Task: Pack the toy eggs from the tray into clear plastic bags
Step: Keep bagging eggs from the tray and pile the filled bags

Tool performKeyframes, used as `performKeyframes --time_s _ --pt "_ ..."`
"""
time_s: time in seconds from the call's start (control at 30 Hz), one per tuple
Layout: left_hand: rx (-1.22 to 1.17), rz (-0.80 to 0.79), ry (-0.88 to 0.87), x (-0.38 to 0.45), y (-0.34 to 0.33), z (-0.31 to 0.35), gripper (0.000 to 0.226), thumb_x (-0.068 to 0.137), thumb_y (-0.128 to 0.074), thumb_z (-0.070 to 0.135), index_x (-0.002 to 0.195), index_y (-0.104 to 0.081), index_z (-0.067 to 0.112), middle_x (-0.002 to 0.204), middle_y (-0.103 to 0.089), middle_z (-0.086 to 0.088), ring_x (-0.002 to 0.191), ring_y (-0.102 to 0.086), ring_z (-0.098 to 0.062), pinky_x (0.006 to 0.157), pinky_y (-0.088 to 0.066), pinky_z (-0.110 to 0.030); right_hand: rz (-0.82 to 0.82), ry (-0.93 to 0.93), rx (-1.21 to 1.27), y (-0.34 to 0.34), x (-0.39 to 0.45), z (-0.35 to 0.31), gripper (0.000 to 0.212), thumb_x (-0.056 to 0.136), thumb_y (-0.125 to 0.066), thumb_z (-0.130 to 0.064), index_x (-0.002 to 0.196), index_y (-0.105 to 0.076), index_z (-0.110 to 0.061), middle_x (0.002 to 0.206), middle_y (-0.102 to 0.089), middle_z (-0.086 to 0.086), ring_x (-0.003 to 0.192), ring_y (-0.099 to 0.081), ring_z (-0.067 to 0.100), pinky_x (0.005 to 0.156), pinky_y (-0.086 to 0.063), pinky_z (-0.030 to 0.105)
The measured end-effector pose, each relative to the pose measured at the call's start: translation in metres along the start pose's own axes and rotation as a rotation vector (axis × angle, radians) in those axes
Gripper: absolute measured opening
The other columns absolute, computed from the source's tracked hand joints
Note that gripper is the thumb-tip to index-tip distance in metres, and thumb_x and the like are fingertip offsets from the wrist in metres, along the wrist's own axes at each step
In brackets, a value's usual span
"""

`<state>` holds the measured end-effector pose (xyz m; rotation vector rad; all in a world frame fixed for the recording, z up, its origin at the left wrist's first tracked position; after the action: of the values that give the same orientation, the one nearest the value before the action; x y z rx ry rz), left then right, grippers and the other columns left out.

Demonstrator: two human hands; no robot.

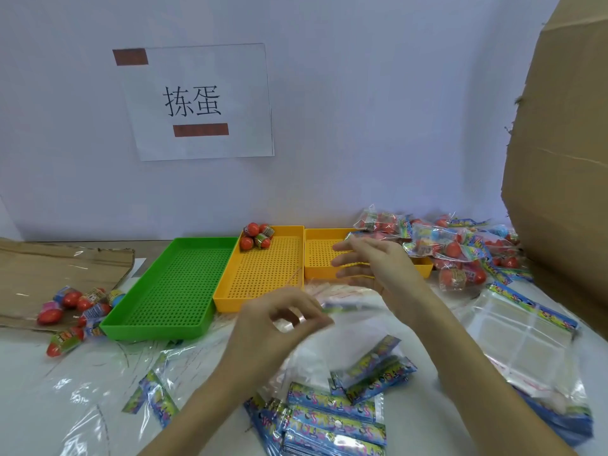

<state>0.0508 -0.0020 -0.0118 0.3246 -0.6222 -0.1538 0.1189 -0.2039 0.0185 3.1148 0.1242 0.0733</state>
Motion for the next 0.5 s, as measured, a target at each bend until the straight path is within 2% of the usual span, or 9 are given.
performKeyframes --time_s 0.1,0.13,0.2,0.27,0.33,0.43,0.5 --pt "-0.31 0.249 0.238 0.007 0.021 -0.007 0.016 0.081 -0.083 0.024 0.087 -0.077 0.011 0.082 -0.078 -0.01 0.066 -0.073 -0.019 0.059 -0.057 -0.024 -0.332 0.032 0.148 0.001 -0.002 -0.011 0.067 0.096 -0.049 -0.067 0.117 -0.075 -0.01 0.117 -0.074 0.021 0.112 -0.071 0.036 0.09 -0.059 0.036" --pt "-0.363 0.311 0.279 0.009 0.027 -0.008 0.018 0.081 -0.082 0.025 0.087 -0.076 0.01 0.084 -0.079 -0.013 0.067 -0.075 -0.023 0.058 -0.058 -0.025 -0.425 0.045 0.184 0.0 -0.003 -0.013 0.07 0.093 -0.049 -0.071 0.12 -0.075 -0.012 0.123 -0.072 0.021 0.118 -0.069 0.036 0.092 -0.058 0.035" --pt "-0.438 0.393 0.32 0.012 0.034 -0.008 0.012 0.081 -0.08 0.027 0.082 -0.076 0.016 0.091 -0.08 -0.014 0.073 -0.077 -0.027 0.058 -0.059 -0.026 -0.514 0.112 0.116 -0.002 -0.007 -0.014 0.058 0.094 -0.058 -0.065 0.125 -0.072 -0.018 0.128 -0.072 0.015 0.124 -0.067 0.032 0.097 -0.057 0.033" --pt "-0.501 0.457 0.332 0.014 0.039 -0.008 0.011 0.083 -0.078 0.027 0.083 -0.076 0.016 0.094 -0.08 -0.016 0.078 -0.079 -0.026 0.061 -0.059 -0.023 -0.504 0.174 -0.071 -0.007 -0.009 -0.011 0.042 0.094 -0.072 -0.049 0.128 -0.069 -0.024 0.123 -0.075 0.007 0.118 -0.07 0.026 0.1 -0.056 0.033" --pt "-0.562 0.506 0.34 0.015 0.043 -0.011 0.017 0.087 -0.075 0.025 0.093 -0.072 0.009 0.097 -0.08 -0.015 0.083 -0.08 -0.023 0.063 -0.059 -0.02 -0.45 0.162 -0.183 -0.01 -0.01 -0.006 0.035 0.09 -0.08 -0.037 0.122 -0.072 -0.024 0.111 -0.079 0.005 0.106 -0.074 0.022 0.095 -0.057 0.03" --pt "-0.665 0.539 0.34 0.015 0.044 -0.015 0.016 0.095 -0.069 0.018 0.101 -0.065 0.005 0.102 -0.08 -0.015 0.091 -0.08 -0.023 0.067 -0.06 -0.019 -0.295 0.179 -0.171 -0.011 -0.008 -0.002 0.017 0.09 -0.08 -0.022 0.106 -0.08 -0.014 0.094 -0.08 0.007 0.088 -0.074 0.018 0.083 -0.057 0.024" --pt "-0.732 0.574 0.339 0.015 0.045 -0.018 0.011 0.1 -0.064 0.014 0.104 -0.06 0.005 0.107 -0.079 -0.016 0.095 -0.079 -0.025 0.072 -0.061 -0.02 -0.155 0.208 -0.12 -0.008 -0.005 -0.002 0.012 0.092 -0.077 -0.02 0.099 -0.08 -0.011 0.088 -0.079 0.007 0.08 -0.072 0.018 0.078 -0.056 0.023"
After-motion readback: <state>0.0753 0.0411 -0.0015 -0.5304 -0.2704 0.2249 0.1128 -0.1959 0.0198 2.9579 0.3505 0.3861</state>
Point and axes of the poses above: each hand's wrist, its own x-axis towards the middle knuckle, its own y-axis out of the back of the hand, z = x × y, the point moved 3 cm from there along x, towards the middle knuckle
